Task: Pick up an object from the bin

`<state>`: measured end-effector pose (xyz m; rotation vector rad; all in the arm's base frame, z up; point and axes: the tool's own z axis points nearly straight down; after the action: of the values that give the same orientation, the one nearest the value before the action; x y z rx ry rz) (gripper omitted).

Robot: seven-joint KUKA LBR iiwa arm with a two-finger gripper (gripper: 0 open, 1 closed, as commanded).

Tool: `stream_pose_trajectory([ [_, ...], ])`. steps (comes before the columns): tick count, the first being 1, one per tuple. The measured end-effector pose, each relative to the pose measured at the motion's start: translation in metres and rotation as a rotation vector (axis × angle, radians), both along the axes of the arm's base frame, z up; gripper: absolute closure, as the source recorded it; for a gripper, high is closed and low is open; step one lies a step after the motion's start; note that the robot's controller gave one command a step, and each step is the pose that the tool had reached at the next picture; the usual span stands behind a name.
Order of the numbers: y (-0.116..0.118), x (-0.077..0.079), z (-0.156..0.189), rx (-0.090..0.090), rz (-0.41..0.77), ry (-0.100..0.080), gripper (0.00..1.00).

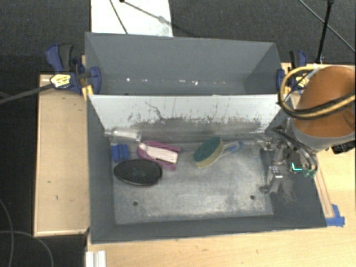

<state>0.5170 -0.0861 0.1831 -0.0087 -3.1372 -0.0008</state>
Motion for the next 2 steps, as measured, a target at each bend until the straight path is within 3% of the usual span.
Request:
stream_pose_trajectory([
  [1,0.144,0.039,-0.047,0.004,-0.108,-0.007,0.0],
  [2,0.077,0.076,-0.107,-0.002,-0.157,-0.011,0.0],
])
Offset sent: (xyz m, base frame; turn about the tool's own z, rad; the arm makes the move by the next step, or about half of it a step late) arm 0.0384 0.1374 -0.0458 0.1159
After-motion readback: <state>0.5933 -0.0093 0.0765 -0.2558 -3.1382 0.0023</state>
